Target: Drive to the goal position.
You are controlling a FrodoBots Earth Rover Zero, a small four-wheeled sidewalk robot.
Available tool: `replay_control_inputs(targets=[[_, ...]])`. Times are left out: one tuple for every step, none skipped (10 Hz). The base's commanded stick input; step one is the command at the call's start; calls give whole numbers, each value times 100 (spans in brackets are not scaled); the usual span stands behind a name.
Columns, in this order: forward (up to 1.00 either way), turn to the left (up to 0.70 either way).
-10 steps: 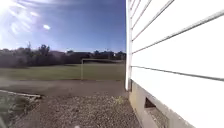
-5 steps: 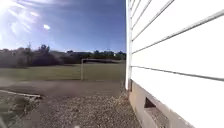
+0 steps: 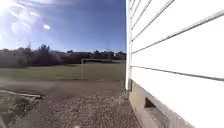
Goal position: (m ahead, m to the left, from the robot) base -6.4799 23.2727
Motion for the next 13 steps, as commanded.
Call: replay_control_inputs(targets=[[5, 0], [5, 0], [5, 0], [5, 0], [5, 0], [4, 0], [5, 0], [5, 0], [4, 0], [5, 0], [5, 0], [5, 0], [5, 0]])
